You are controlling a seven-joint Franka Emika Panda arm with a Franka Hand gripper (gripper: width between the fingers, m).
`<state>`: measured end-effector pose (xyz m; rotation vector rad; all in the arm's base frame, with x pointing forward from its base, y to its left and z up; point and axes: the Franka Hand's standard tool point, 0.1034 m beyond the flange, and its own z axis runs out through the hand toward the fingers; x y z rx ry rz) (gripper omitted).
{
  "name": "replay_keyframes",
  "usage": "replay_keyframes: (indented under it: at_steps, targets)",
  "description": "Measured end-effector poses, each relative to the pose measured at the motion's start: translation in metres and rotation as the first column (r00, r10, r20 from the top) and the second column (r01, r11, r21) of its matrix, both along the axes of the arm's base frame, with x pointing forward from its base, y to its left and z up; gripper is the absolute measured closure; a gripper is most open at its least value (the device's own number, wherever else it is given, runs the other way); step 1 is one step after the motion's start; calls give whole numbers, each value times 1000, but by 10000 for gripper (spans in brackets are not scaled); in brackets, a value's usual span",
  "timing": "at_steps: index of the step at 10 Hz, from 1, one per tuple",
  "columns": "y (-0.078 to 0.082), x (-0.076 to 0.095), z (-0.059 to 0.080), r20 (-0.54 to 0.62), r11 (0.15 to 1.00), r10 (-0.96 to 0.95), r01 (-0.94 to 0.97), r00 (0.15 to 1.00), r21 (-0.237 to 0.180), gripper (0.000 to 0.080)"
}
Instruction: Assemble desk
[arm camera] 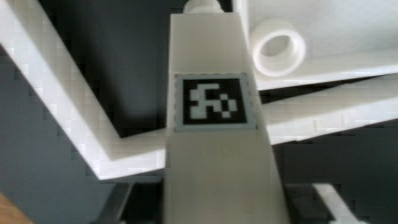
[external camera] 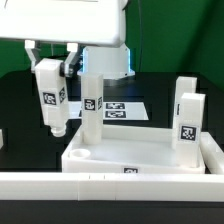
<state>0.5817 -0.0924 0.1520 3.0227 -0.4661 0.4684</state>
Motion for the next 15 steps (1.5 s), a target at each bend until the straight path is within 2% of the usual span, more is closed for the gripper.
replay_keyframes:
  at_steps: [2,4,5,6,7,8,15]
  targets:
    - [16,11,7,37,1000,27,-27,999,-9,509]
    - [13,10,5,34,1000,25,-24,999,-11,509]
    - [9,15,10,110,999,28,-22,994,-49,509]
    - [10,11,8,171,996,37,-23,984,-86,509]
    - [19,6,2,161,996,48,-35,986,-82,509]
    - [20,9,3,162,996,51,-38,986,-80,509]
    - [19,10,0,158,996,54,-41,986,-85,509]
